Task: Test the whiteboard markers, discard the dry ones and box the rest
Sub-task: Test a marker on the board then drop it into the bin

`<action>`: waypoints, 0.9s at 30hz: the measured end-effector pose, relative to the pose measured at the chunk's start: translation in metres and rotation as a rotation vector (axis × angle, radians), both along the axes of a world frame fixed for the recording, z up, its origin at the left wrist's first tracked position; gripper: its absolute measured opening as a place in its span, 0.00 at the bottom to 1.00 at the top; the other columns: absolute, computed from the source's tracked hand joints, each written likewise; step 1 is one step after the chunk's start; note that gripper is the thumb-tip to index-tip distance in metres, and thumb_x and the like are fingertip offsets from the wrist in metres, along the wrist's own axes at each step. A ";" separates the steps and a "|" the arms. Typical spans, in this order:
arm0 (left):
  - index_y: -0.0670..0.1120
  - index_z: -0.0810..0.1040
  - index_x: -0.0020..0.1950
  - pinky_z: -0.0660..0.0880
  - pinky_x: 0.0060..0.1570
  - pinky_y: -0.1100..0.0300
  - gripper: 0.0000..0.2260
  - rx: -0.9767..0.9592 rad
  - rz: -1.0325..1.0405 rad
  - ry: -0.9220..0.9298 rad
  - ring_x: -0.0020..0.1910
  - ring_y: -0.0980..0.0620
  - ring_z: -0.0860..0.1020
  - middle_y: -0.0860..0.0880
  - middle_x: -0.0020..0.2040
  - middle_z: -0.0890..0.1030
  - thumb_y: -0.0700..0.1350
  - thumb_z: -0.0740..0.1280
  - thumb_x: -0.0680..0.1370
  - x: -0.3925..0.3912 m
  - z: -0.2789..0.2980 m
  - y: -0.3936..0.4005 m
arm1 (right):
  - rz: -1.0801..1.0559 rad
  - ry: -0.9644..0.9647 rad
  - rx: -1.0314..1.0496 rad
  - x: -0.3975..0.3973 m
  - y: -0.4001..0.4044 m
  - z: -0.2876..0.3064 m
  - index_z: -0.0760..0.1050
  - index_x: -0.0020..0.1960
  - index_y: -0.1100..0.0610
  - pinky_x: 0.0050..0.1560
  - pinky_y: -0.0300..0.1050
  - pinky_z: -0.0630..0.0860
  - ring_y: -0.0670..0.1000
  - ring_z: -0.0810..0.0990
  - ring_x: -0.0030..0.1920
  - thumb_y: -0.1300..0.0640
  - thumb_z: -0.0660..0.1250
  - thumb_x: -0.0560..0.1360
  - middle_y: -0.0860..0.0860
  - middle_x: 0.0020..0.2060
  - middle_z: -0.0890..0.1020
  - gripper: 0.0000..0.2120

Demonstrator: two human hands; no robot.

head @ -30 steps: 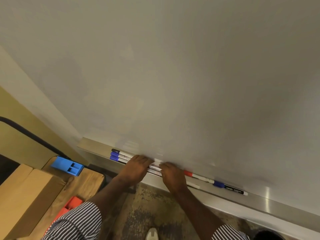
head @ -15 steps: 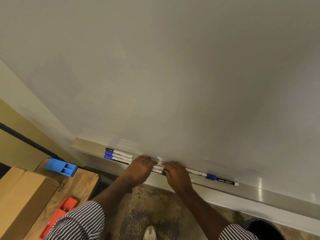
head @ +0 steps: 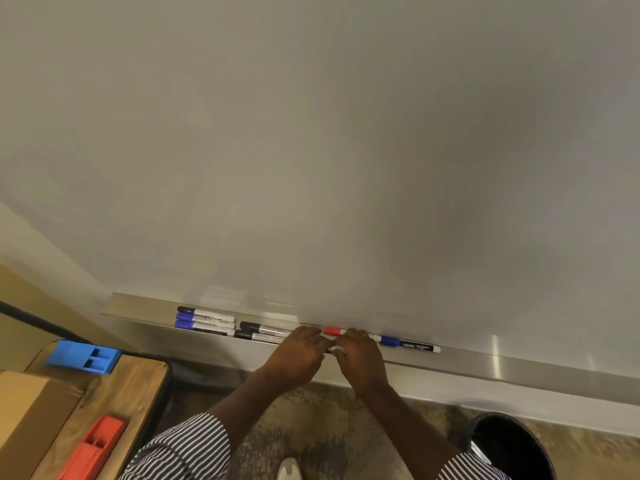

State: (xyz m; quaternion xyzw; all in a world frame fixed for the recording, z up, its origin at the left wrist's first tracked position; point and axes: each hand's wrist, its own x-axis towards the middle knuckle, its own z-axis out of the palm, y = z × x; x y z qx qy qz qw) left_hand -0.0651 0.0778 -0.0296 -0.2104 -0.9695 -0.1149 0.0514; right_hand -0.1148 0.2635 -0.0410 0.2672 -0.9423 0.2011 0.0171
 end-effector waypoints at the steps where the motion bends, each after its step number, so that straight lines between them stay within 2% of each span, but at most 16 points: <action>1: 0.49 0.81 0.59 0.75 0.63 0.52 0.16 0.012 -0.004 -0.006 0.59 0.46 0.80 0.49 0.56 0.85 0.43 0.72 0.71 0.000 0.003 0.003 | -0.008 -0.037 0.006 -0.003 0.003 0.000 0.86 0.49 0.51 0.49 0.48 0.79 0.54 0.82 0.48 0.55 0.75 0.74 0.49 0.46 0.85 0.05; 4: 0.49 0.80 0.59 0.75 0.63 0.51 0.17 0.022 -0.019 -0.006 0.59 0.46 0.80 0.49 0.56 0.85 0.42 0.74 0.70 0.001 0.011 0.008 | 0.004 -0.135 -0.005 -0.008 0.014 -0.003 0.84 0.50 0.50 0.51 0.49 0.75 0.54 0.80 0.51 0.53 0.72 0.76 0.49 0.47 0.83 0.04; 8: 0.50 0.80 0.60 0.74 0.64 0.51 0.16 -0.012 0.002 -0.032 0.60 0.46 0.80 0.50 0.56 0.84 0.44 0.72 0.73 0.004 0.011 0.003 | 0.013 -0.170 -0.044 -0.007 0.018 -0.005 0.82 0.52 0.52 0.53 0.45 0.74 0.52 0.80 0.51 0.53 0.70 0.78 0.47 0.49 0.84 0.04; 12: 0.51 0.80 0.60 0.74 0.62 0.53 0.15 0.087 0.014 0.002 0.58 0.47 0.80 0.51 0.56 0.84 0.47 0.72 0.74 0.004 0.020 -0.005 | 0.022 -0.262 -0.217 -0.005 0.018 0.014 0.82 0.51 0.50 0.50 0.43 0.75 0.47 0.80 0.48 0.52 0.68 0.79 0.44 0.46 0.84 0.05; 15: 0.52 0.80 0.63 0.75 0.58 0.57 0.15 0.250 0.108 -0.014 0.57 0.51 0.79 0.52 0.57 0.83 0.54 0.66 0.78 0.007 0.033 -0.011 | -0.002 -0.491 -0.316 -0.007 0.016 0.038 0.81 0.50 0.45 0.51 0.44 0.79 0.43 0.82 0.47 0.50 0.69 0.80 0.41 0.45 0.84 0.03; 17: 0.54 0.80 0.63 0.78 0.56 0.56 0.16 0.371 0.183 -0.081 0.55 0.54 0.79 0.54 0.57 0.83 0.58 0.63 0.79 0.010 0.041 -0.017 | -0.009 -0.611 -0.383 -0.010 0.017 0.054 0.83 0.49 0.45 0.50 0.49 0.82 0.45 0.83 0.45 0.50 0.72 0.77 0.41 0.44 0.86 0.02; 20: 0.57 0.82 0.58 0.79 0.49 0.56 0.08 0.558 0.216 -0.172 0.49 0.60 0.80 0.59 0.52 0.83 0.53 0.68 0.79 0.017 0.054 -0.023 | 0.077 -0.783 -0.450 -0.011 0.023 0.082 0.83 0.54 0.53 0.39 0.46 0.81 0.47 0.83 0.38 0.59 0.73 0.77 0.47 0.43 0.86 0.06; 22: 0.56 0.83 0.56 0.79 0.46 0.59 0.07 0.710 0.260 -0.237 0.46 0.57 0.81 0.58 0.49 0.84 0.47 0.72 0.79 0.022 0.064 -0.020 | 0.131 -0.891 -0.457 -0.010 0.027 0.104 0.82 0.59 0.54 0.38 0.43 0.79 0.49 0.83 0.38 0.60 0.74 0.77 0.52 0.45 0.87 0.11; 24: 0.51 0.84 0.55 0.79 0.45 0.61 0.06 0.908 0.340 -0.301 0.43 0.53 0.83 0.53 0.45 0.85 0.45 0.71 0.79 0.028 0.074 -0.016 | 0.151 -0.980 -0.537 -0.008 0.033 0.124 0.81 0.62 0.54 0.41 0.44 0.79 0.52 0.83 0.42 0.60 0.74 0.76 0.55 0.48 0.86 0.15; 27: 0.42 0.81 0.54 0.81 0.44 0.54 0.10 1.176 0.373 -0.382 0.37 0.44 0.82 0.43 0.38 0.80 0.49 0.66 0.82 0.036 0.095 -0.010 | 0.158 -1.101 -0.779 0.002 0.036 0.144 0.81 0.63 0.56 0.45 0.48 0.79 0.55 0.83 0.47 0.63 0.74 0.74 0.60 0.51 0.85 0.17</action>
